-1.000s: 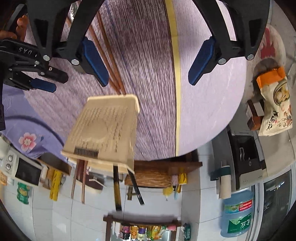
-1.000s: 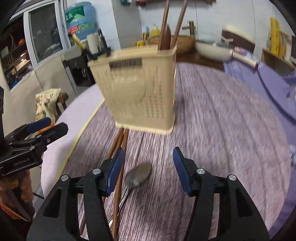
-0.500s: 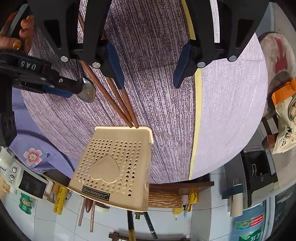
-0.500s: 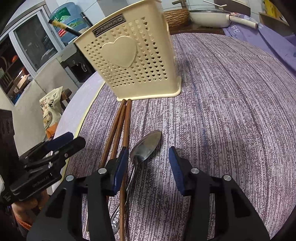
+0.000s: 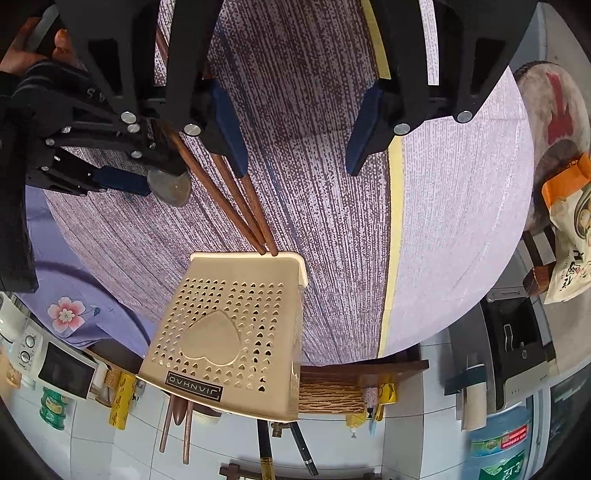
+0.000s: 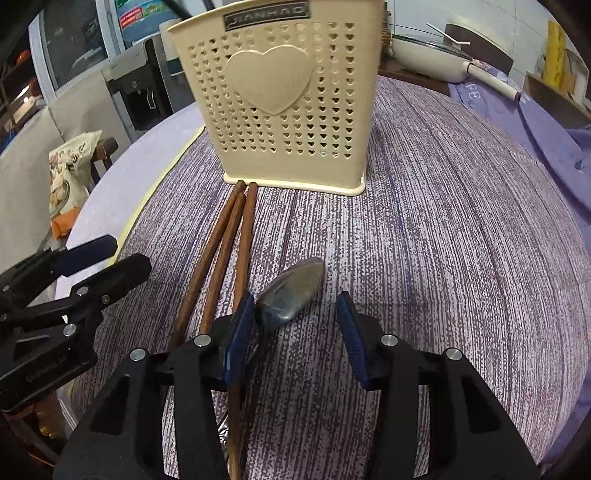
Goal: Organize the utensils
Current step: 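Grasp the metal spoon with the right tool while the left tool grasps a brown chopstick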
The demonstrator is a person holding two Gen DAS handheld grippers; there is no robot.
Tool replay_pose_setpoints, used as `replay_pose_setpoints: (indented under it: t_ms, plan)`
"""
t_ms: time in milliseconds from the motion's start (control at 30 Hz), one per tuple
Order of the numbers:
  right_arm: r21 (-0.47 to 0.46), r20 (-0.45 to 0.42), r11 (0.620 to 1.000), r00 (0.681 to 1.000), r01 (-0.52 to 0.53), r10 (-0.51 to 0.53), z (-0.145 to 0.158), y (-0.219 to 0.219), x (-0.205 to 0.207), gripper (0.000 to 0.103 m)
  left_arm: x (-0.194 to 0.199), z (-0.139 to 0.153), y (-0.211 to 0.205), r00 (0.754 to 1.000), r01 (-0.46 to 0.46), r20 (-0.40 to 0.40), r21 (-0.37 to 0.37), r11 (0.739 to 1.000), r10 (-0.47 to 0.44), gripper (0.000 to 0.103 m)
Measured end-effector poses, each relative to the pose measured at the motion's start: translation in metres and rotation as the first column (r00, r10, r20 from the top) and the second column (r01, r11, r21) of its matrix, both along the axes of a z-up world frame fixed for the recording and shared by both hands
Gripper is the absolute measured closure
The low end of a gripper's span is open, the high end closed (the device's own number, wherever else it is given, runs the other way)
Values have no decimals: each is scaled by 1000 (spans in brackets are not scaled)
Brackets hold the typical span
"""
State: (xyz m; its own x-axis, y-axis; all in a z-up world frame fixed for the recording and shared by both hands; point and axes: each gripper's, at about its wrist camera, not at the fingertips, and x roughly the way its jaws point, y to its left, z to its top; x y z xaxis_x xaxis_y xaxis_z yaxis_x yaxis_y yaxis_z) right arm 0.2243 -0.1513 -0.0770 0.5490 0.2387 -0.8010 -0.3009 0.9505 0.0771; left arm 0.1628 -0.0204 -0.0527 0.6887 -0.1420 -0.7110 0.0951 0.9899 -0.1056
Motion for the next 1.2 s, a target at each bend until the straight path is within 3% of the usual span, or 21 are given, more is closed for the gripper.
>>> replay_pose_setpoints:
  t_ms: [200,533,700,867,1200]
  plan:
    - [-62,19,998,1000,1,0,-1,-1,0,56,1,-2,3,1000,-2,-9,-4,1000,2,49]
    - [-66,7,997,999,43,-43,-1,-37,6,56,10,-7,-16,997,65,-34,14,998,-65,49]
    - [-64,11,997,999,41,-41,-1,-45,8,57,21,-11,-28,994,97,-58,12,995,-97,56]
    - [-40,15,998,999,46,-45,-1,-48,10,58,27,-18,-36,990,115,-89,35,993,-112,72]
    - [-78,11,997,1000,20,-20,0,-42,18,58,44,-20,-43,989,123,-100,112,986,-112,76]
